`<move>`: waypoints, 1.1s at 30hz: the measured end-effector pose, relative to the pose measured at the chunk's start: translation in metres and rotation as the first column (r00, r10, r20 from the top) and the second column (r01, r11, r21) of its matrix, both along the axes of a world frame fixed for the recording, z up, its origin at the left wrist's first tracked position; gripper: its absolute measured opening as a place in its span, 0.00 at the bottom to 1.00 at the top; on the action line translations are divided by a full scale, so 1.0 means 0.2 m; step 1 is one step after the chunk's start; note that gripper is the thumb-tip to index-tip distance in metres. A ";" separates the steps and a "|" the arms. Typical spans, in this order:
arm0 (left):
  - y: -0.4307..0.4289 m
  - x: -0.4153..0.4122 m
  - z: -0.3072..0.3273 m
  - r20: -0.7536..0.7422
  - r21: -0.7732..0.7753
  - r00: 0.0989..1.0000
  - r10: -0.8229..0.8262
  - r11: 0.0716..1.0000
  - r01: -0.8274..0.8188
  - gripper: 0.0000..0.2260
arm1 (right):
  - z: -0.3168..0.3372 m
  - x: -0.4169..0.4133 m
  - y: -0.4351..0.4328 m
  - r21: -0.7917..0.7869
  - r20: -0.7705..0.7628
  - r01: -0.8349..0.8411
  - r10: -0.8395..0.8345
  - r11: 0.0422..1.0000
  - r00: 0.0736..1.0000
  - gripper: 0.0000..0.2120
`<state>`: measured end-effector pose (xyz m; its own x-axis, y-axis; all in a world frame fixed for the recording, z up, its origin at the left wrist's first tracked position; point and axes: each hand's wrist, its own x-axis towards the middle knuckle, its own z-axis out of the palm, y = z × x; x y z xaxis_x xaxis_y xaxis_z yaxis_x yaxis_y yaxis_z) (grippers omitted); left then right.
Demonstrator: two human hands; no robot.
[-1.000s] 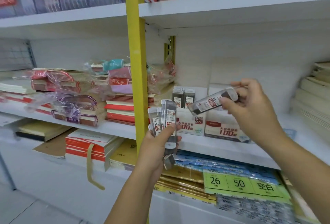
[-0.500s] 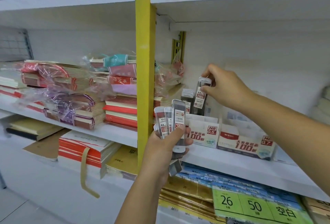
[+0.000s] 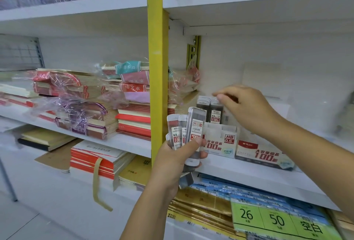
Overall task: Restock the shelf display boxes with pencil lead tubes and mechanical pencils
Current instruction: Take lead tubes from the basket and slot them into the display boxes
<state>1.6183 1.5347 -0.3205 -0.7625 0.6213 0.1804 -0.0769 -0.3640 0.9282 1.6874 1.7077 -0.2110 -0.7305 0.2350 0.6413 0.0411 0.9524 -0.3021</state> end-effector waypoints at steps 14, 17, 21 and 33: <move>-0.04 0.07 0.01 -0.013 0.003 0.993 -0.114 0.993 0.114 0.27 | -0.17 0.14 -0.14 -0.647 -0.108 -0.272 0.267 0.713 0.958 0.15; -0.04 0.07 0.00 -0.009 0.026 0.991 -0.130 0.991 0.130 0.26 | -0.18 0.16 -0.14 -0.651 -0.194 -0.307 0.239 0.694 0.952 0.14; -0.05 0.06 0.00 0.007 0.055 0.994 -0.108 0.993 0.108 0.26 | -0.19 0.20 -0.13 -0.635 -0.268 -0.305 0.168 0.710 0.949 0.12; -0.06 0.02 0.00 0.040 0.050 0.983 0.182 0.982 -0.183 0.26 | -0.17 0.30 -0.09 -0.474 0.215 -0.142 0.270 0.869 0.938 0.09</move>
<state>1.6217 1.5227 -0.3199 -0.8686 0.4613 0.1809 -0.0365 -0.4237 0.9051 1.7467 1.6899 -0.2445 -0.9208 0.2723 0.2792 -0.0012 0.7138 -0.7003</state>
